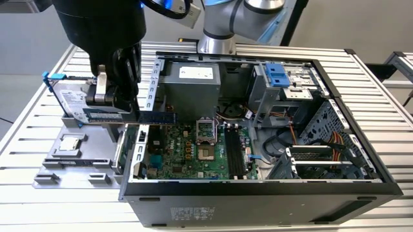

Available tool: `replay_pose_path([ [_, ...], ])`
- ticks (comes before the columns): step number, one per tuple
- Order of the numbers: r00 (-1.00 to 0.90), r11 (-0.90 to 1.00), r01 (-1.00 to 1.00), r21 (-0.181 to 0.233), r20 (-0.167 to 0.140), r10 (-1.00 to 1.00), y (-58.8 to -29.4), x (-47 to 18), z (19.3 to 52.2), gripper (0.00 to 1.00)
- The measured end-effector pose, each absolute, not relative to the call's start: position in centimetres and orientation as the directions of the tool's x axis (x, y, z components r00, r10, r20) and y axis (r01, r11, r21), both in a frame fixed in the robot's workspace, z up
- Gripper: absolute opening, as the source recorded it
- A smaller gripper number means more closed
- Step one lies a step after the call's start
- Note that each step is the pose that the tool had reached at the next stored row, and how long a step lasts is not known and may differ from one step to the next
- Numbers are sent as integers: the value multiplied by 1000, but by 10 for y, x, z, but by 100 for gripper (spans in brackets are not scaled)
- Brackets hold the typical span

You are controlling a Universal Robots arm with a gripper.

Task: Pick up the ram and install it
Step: 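Pick up the ram and move it above insertion slot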

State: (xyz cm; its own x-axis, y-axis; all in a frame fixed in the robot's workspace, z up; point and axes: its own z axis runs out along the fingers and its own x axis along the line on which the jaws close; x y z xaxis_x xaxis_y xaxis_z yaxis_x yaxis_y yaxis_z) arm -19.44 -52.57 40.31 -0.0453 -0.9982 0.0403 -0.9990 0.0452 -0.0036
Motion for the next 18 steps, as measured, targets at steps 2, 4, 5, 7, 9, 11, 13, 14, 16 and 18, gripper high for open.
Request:
replay_pose_path([
  [2,-45,45,-999,-3,40,-998,-526,-191,403,0],
  [4,-45,45,-999,-3,40,-998,-526,-188,403,0],
  [5,-45,45,-999,-3,40,-998,-526,-186,403,0],
  [7,-45,45,-999,-3,40,-998,-526,-183,403,0],
  [9,-45,45,-999,-3,41,-998,-526,-179,403,0],
  [11,-45,45,-999,-3,41,-998,-526,-175,403,0],
  [13,-45,45,-999,-3,40,-998,-526,-171,403,0],
  [14,-45,45,-999,-3,40,-998,-526,-170,403,0],
  [16,-45,45,-999,-2,41,-998,-526,-167,403,0],
  [18,-45,45,-999,-2,41,-998,-526,-164,403,0],
])
